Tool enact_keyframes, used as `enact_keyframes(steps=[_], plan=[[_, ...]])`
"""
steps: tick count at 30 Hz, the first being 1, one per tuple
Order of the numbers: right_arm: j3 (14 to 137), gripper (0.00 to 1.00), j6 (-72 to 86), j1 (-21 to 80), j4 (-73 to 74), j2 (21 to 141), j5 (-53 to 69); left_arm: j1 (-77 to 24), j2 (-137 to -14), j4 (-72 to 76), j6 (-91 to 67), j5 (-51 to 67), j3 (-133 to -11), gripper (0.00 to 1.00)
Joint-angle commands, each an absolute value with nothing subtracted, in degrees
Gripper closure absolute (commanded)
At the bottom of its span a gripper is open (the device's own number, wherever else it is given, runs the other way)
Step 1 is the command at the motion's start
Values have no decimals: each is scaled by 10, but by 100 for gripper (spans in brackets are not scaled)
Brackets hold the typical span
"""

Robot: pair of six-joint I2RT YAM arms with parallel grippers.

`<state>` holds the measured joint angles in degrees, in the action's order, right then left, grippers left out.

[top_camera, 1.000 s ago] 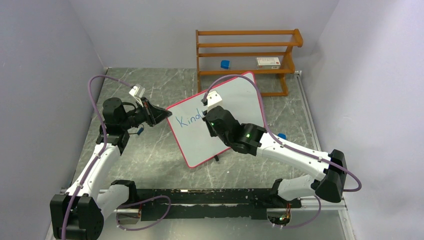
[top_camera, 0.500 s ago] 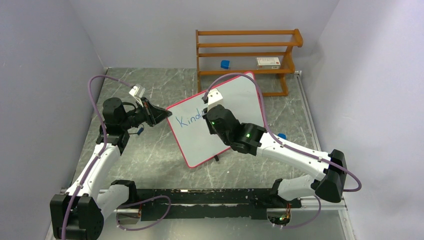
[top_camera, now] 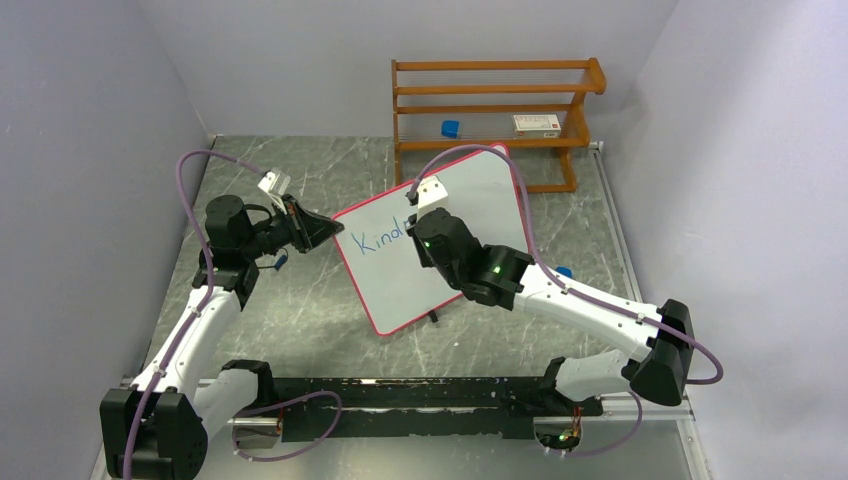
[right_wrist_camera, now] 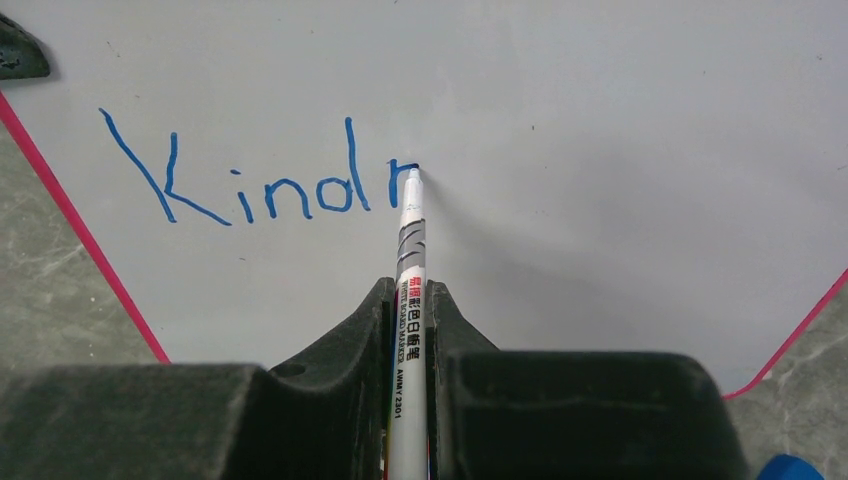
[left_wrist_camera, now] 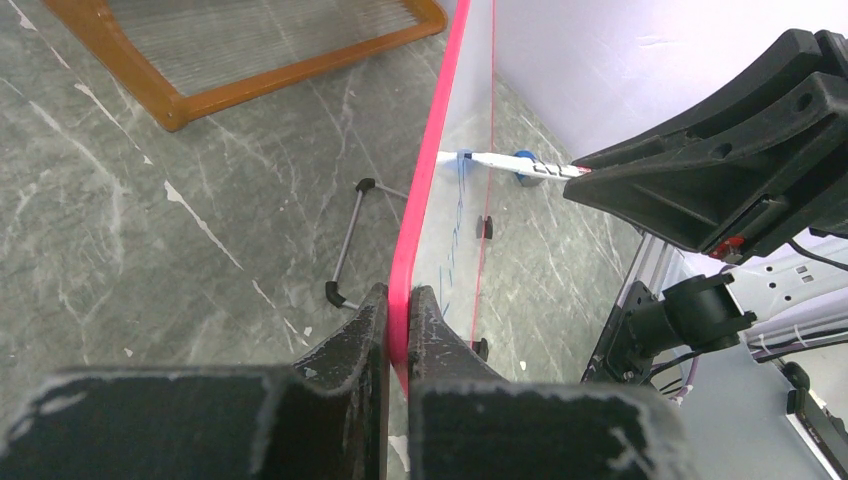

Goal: Write a sentence on the whiteboard

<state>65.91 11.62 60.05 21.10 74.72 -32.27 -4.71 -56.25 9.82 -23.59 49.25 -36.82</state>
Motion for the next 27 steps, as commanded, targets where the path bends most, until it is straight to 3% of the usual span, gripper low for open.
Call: enact_keyframes(steps=[1, 27], plan=[[652, 100, 129, 594, 237, 742, -315, -48, -571, 70, -207, 482, -367, 95], [637, 100, 131, 590, 212, 705, -317, -48, -571, 70, -207, 480, -367, 95]])
